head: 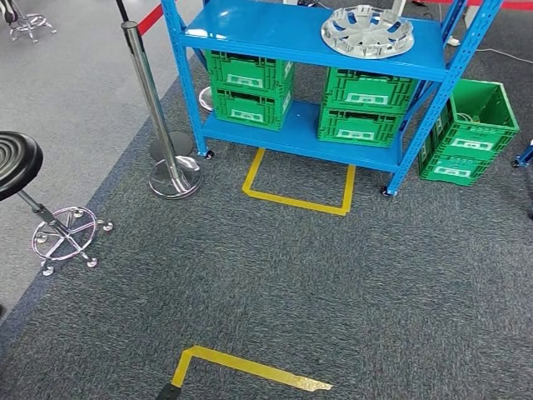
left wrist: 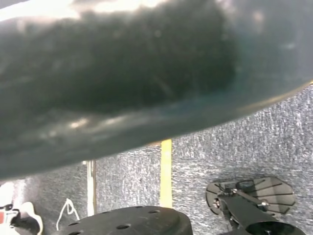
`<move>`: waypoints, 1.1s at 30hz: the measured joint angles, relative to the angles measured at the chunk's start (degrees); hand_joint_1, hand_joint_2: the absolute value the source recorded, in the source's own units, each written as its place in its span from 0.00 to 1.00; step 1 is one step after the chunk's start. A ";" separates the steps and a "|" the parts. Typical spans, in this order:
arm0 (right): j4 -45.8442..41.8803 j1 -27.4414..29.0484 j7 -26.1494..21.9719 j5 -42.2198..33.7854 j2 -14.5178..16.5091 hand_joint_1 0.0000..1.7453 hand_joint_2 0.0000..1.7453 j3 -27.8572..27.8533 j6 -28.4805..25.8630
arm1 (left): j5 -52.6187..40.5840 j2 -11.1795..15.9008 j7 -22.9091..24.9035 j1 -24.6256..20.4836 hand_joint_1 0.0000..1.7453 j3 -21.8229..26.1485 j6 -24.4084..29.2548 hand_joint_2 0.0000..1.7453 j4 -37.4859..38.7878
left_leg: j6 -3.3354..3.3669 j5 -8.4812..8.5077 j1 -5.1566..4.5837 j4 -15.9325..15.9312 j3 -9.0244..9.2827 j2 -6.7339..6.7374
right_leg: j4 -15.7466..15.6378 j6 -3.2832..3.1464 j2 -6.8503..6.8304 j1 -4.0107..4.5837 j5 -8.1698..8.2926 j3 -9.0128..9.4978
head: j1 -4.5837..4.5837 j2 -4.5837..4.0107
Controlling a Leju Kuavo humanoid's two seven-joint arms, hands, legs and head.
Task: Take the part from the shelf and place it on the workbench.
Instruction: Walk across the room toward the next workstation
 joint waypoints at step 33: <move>-0.01 0.10 0.50 0.11 0.01 0.00 0.00 -0.02 0.00 | -1.59 0.01 2.41 0.03 0.00 0.46 2.03 0.00 0.00 | -0.93 -1.62 0.46 9.62 -5.12 0.84 | 0.65 -1.25 -1.03 -0.39 -1.82 1.43 | -0.37 0.00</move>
